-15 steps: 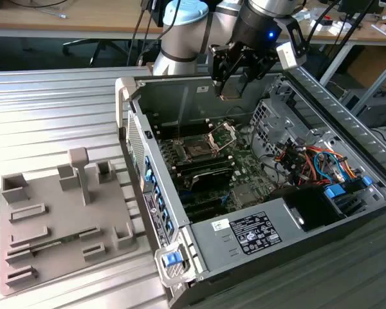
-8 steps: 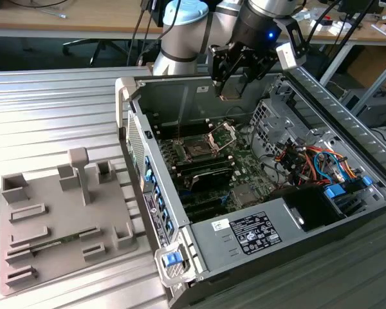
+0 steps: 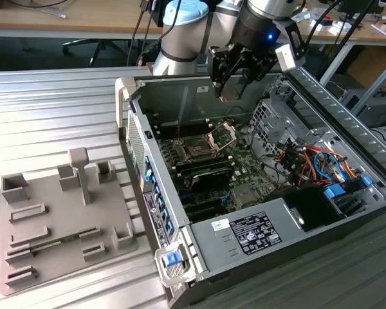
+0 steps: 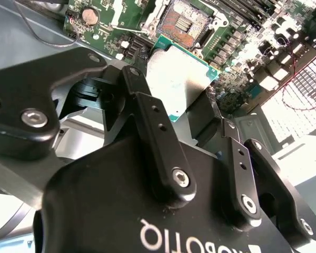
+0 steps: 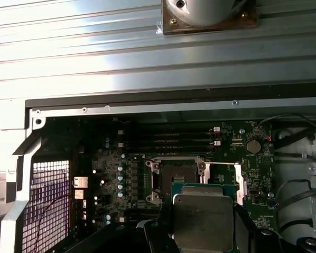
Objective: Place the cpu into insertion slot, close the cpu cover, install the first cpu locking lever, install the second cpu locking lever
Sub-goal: 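Place the cpu into insertion slot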
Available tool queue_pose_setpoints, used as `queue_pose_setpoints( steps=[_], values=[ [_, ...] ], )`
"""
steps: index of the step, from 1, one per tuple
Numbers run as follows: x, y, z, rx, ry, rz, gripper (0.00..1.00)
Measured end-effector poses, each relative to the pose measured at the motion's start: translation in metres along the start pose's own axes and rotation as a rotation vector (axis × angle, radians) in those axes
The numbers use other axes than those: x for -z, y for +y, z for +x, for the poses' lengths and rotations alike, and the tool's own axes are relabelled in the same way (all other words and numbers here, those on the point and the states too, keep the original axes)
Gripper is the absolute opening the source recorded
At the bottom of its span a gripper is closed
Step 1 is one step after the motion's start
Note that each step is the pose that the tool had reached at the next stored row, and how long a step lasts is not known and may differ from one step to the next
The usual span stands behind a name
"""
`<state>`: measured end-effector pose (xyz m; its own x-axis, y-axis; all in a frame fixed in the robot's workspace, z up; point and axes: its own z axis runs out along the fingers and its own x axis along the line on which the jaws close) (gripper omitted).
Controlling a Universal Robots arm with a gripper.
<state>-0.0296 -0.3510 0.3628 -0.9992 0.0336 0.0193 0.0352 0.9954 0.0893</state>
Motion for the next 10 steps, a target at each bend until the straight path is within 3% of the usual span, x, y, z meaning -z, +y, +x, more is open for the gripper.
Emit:
queue_pose_setpoints(
  steps=[10],
  values=[
    [-0.0047, -0.0004, -0.0001, 0.0, 0.0, 0.0001, 0.55]
  ],
)
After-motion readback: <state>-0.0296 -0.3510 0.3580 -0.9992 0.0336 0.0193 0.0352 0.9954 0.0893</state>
